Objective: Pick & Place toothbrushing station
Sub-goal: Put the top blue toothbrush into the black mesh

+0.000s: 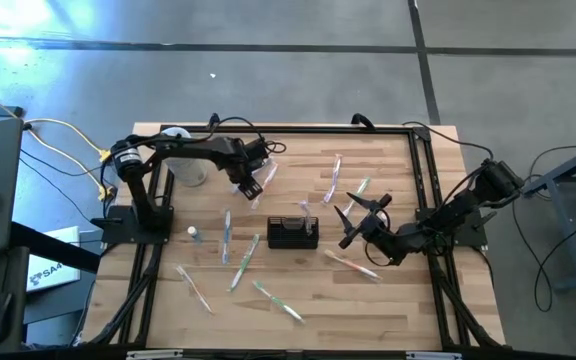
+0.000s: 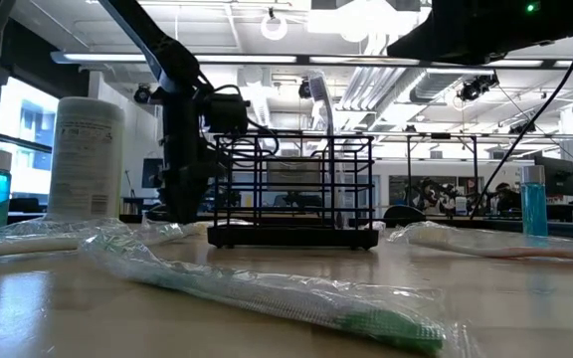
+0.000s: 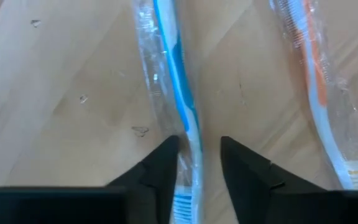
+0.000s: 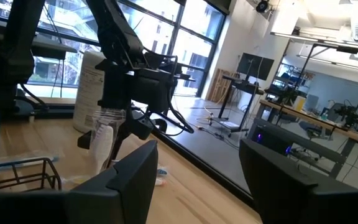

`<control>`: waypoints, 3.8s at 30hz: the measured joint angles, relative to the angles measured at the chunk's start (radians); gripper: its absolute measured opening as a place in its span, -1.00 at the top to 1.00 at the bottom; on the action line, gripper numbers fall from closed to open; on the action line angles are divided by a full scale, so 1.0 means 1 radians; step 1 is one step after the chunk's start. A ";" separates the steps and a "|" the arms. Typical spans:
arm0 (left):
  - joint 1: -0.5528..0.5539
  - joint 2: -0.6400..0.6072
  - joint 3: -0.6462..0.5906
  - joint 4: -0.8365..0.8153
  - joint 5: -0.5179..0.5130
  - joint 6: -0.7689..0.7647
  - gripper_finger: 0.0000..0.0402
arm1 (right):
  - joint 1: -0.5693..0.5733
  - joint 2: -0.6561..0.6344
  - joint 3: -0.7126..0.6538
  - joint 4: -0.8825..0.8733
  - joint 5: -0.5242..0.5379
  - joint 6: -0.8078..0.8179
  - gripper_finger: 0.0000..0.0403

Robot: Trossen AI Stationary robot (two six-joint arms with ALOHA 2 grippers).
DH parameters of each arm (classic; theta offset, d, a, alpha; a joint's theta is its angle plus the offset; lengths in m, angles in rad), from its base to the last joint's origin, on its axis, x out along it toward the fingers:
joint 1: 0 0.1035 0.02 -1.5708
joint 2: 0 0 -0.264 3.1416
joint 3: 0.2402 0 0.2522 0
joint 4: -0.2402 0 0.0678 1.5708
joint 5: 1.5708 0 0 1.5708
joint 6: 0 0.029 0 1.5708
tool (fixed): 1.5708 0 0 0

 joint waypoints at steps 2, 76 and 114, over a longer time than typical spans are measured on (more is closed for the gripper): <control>0.000 0.000 0.000 -0.007 0.000 0.000 0.65 | 0.003 0.000 0.000 0.000 0.005 0.000 -0.09; -1.118 -0.148 0.143 0.980 -0.815 2.044 0.97 | -0.140 -0.425 0.006 -0.541 -1.039 0.778 -0.33; -1.010 -0.147 0.142 0.971 -0.654 2.184 0.97 | -0.288 -0.135 0.255 -0.601 -1.301 0.995 -0.39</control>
